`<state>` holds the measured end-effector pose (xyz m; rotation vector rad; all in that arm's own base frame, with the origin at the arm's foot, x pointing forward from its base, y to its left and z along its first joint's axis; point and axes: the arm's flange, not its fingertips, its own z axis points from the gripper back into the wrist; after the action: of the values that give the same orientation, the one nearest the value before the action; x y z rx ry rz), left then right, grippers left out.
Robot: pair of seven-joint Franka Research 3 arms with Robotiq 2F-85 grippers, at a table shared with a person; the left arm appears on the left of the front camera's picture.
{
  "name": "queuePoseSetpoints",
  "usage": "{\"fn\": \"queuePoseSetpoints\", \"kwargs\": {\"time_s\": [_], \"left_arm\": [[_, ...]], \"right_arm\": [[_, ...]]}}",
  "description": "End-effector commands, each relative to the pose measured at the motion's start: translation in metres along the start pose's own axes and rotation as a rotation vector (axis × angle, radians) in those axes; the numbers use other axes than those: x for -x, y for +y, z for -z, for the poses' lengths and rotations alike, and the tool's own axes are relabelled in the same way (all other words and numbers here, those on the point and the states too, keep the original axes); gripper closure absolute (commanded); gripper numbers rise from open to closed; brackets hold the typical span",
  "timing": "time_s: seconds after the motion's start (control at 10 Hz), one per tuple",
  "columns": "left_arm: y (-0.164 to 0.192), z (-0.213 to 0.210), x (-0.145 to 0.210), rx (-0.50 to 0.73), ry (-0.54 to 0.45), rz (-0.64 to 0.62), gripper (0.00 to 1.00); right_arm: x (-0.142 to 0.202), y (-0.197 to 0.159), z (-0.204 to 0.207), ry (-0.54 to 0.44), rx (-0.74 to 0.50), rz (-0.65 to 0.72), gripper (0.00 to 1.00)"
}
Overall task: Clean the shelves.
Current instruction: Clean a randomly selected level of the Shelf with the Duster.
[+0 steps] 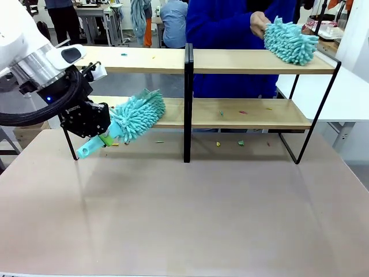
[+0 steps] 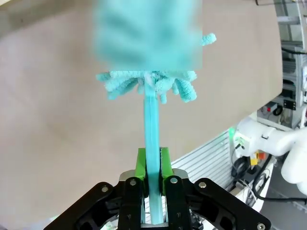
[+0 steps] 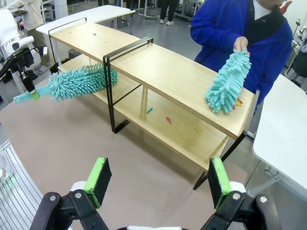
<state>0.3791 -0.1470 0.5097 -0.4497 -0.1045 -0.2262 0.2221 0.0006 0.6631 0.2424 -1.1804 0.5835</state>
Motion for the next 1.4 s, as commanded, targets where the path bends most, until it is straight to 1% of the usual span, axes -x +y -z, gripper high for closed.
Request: {"fn": "queuePoseSetpoints", "kwargs": {"time_s": [0.0, 0.3, 0.4, 0.6, 0.7, 0.8, 0.9, 1.0, 1.2, 1.3], "left_arm": [[0.000, -0.007, 0.009, -0.109, -0.035, -0.099, 0.87], [0.018, -0.011, 0.019, -0.283, 0.006, -0.237, 0.87], [0.027, -0.018, 0.024, -0.360, -0.013, -0.310, 0.87], [0.032, -0.030, 0.029, -0.499, -0.096, -0.416, 0.87], [0.033, -0.031, 0.029, -0.566, -0.120, -0.478, 0.87], [0.036, -0.032, 0.027, -0.599, -0.102, -0.514, 0.87], [0.038, -0.031, 0.026, -0.589, -0.097, -0.494, 0.87], [0.037, -0.030, 0.027, -0.568, -0.128, -0.435, 0.87], [0.035, -0.028, 0.029, -0.534, -0.136, -0.381, 0.87], [0.034, -0.028, 0.031, -0.488, -0.137, -0.331, 0.87]], "right_arm": [[0.000, 0.000, -0.001, 0.001, 0.002, 0.004, 0.00], [0.000, 0.000, -0.001, 0.001, 0.002, 0.004, 0.00], [0.000, 0.000, -0.001, 0.001, 0.002, 0.004, 0.00], [0.000, 0.000, -0.001, 0.001, 0.002, 0.004, 0.00], [0.000, 0.000, -0.001, 0.001, 0.002, 0.004, 0.00], [0.000, 0.000, -0.001, 0.001, 0.002, 0.004, 0.00], [0.000, 0.000, -0.001, 0.001, 0.002, 0.004, 0.00], [0.000, 0.000, -0.001, 0.001, 0.002, 0.004, 0.00], [0.000, 0.000, -0.001, 0.001, 0.002, 0.004, 0.00], [0.000, 0.000, -0.001, 0.001, 0.002, 0.004, 0.00]]}}
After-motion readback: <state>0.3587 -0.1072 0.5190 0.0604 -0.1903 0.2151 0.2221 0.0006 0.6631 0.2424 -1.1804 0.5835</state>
